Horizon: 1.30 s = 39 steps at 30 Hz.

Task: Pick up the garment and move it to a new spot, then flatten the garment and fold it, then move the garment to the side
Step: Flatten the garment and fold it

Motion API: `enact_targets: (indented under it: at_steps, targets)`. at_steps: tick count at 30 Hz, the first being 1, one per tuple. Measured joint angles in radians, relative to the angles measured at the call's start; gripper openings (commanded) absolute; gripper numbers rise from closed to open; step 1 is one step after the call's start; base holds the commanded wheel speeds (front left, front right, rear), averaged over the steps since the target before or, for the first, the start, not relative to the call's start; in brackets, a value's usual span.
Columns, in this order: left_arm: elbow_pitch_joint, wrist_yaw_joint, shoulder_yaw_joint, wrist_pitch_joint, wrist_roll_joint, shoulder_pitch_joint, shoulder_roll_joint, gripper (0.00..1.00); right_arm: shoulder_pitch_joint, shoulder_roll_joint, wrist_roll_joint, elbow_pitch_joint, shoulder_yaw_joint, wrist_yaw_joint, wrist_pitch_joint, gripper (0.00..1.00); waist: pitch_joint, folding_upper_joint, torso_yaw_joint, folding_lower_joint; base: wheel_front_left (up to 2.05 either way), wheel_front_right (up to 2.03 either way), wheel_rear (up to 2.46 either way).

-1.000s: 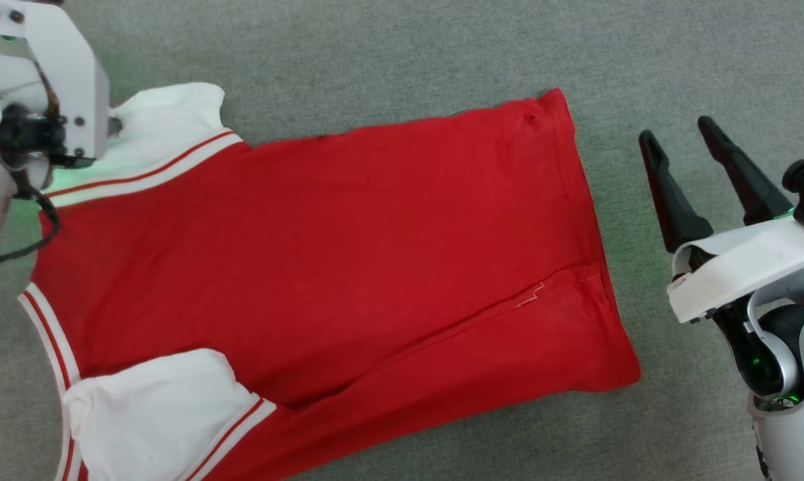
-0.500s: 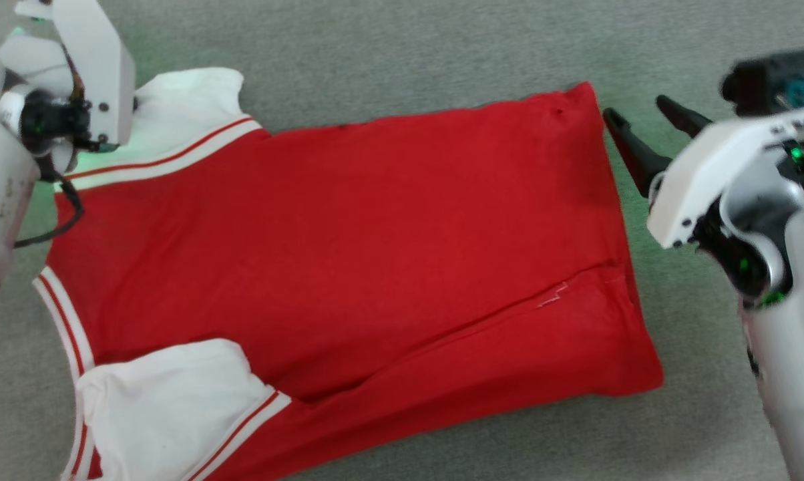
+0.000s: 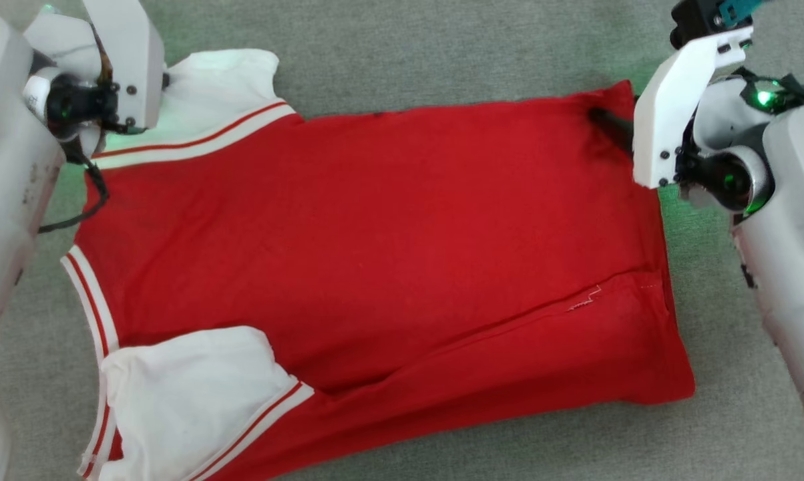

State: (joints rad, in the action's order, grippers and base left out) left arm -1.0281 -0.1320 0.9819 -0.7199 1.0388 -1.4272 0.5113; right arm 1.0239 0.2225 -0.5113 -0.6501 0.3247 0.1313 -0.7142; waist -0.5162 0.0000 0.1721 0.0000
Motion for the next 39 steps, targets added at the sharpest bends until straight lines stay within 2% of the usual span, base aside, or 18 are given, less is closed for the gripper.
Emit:
enact_targets:
  at_steps: [4, 11, 20, 26, 31, 39]
  targets:
    - [-0.003, 0.000, -0.002, 0.031, 0.009, 0.001, -0.005, 0.00, 0.030, 0.010, -0.008, -0.048, 0.021, 0.000, 0.016, 0.00, 0.003, 0.0000, -0.010, 0.0000, 0.00, 0.00, 0.00]
    - [0.022, 0.000, 0.004, 0.060, 0.025, 0.012, 0.005, 0.00, 0.020, 0.043, -0.029, -0.060, 0.068, 0.000, 0.088, 0.00, 0.034, 0.0000, -0.030, 0.0000, 0.00, 0.00, 0.00]
    - [0.131, 0.000, 0.015, 0.045, 0.061, 0.033, 0.056, 0.00, -0.056, 0.144, -0.080, 0.022, 0.115, 0.000, 0.160, 0.00, 0.104, 0.0000, -0.070, 0.0000, 0.00, 0.00, 0.00]
    - [0.230, 0.011, 0.024, 0.023, 0.069, 0.077, 0.097, 0.00, -0.122, 0.214, -0.108, 0.122, 0.131, 0.000, 0.159, 0.00, 0.157, 0.0000, -0.103, 0.0000, 0.00, 0.00, 0.00]
    - [0.410, 0.083, 0.046, -0.020, 0.064, 0.154, 0.177, 0.00, -0.207, 0.278, -0.142, 0.238, 0.133, 0.000, 0.113, 0.00, 0.201, 0.0000, -0.131, 0.0000, 0.00, 0.00, 0.00]
    - [0.847, 0.291, 0.061, -0.103, 0.105, 0.336, 0.351, 0.00, -0.392, 0.357, -0.182, 0.408, 0.075, 0.000, 0.014, 0.00, 0.249, 0.0000, -0.179, 0.0000, 0.00, 0.00, 0.00]
